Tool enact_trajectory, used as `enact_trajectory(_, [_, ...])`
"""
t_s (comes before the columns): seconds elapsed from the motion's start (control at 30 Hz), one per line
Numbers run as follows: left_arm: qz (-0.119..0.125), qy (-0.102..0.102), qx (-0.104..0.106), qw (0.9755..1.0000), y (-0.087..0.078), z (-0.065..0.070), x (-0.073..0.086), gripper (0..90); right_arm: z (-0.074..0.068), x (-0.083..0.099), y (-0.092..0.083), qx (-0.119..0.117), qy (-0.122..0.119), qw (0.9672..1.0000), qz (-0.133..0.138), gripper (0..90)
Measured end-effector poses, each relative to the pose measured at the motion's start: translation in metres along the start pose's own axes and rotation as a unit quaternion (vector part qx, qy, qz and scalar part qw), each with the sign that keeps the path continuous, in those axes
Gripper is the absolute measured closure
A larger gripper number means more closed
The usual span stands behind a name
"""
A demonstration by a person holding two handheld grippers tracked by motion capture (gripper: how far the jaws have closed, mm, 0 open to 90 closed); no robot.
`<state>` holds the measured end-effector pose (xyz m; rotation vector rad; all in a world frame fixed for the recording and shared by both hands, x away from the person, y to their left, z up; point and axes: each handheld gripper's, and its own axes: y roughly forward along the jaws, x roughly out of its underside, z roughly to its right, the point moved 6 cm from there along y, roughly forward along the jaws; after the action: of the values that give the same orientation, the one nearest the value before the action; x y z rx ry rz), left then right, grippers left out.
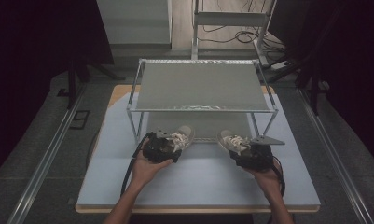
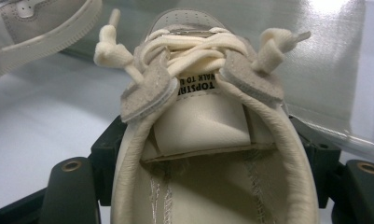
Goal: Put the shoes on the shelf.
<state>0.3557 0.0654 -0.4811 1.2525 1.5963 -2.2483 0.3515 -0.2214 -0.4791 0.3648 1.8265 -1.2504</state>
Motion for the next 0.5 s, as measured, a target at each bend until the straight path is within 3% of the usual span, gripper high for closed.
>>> enact_trajectory(0.5, [-0.003, -0.006, -0.009, 0.9999, 0.021, -0.005, -0.021, 30.1, -0.012, -0.021, 0.034, 0.014, 0.005, 0.9999, -0.003, 29.0])
